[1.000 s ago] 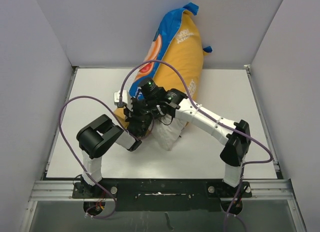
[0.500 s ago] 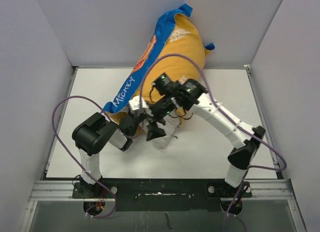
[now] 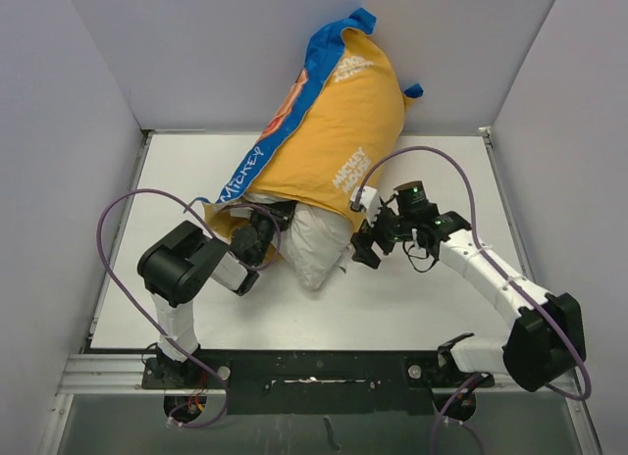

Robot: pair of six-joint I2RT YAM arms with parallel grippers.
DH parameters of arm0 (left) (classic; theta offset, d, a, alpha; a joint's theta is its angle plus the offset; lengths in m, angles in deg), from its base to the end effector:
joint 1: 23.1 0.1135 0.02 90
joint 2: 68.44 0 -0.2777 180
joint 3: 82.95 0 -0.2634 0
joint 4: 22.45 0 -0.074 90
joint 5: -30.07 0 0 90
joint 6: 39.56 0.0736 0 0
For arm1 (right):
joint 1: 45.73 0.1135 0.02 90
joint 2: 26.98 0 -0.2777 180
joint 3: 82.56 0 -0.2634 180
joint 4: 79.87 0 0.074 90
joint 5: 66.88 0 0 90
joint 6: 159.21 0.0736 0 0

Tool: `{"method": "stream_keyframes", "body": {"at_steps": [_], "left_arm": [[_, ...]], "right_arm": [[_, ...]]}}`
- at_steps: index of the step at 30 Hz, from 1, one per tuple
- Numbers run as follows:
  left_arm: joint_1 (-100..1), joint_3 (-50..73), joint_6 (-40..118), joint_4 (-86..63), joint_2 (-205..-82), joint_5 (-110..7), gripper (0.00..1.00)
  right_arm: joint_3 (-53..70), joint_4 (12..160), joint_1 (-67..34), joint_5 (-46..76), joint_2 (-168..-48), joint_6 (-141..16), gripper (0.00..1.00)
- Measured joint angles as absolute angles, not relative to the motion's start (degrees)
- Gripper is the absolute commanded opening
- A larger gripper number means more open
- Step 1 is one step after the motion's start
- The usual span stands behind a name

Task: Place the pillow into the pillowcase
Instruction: Stuff the pillow into the pillowcase.

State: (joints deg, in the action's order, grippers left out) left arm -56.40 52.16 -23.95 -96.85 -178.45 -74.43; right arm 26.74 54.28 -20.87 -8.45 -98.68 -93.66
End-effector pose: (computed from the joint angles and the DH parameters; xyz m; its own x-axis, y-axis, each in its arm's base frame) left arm 0.3187 -0.1873 0.1589 -0.2767 -0.9338 -0.2267 0.2173 0.1690 -0.9614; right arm 0.2466 0.1567 0.2728 -0.3199 -0.5369 -0.7807 -0.8958 0.4398 0.0646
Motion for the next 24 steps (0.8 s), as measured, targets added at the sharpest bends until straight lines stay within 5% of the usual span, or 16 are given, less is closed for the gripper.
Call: {"method": "stream_keyframes", "body": {"at_steps": [6,15,20,24], "left_arm": [[-57.5,52.6,-22.3,-96.7,-177.3,-74.3,0.00],[-58.0,53.2,-21.8,-96.6,-176.4,-74.4,0.00],[-58.1,53.4,-21.3,-96.6,-176.1,-74.4,0.00],[-58.1,53.4,-21.3,-96.6,-176.1,-74.4,0.00]], "right_arm": [[31.9,67.8,-19.3,1.9,-103.0,-82.1,0.82],[31.9,81.5,-17.5,13.2,-105.5,-75.3,0.19],[31.9,80.8,-17.2,13.7,-104.9,-77.7,0.01],[31.5,77.0,-18.5,2.1,-103.9,-83.9,0.00]]}}
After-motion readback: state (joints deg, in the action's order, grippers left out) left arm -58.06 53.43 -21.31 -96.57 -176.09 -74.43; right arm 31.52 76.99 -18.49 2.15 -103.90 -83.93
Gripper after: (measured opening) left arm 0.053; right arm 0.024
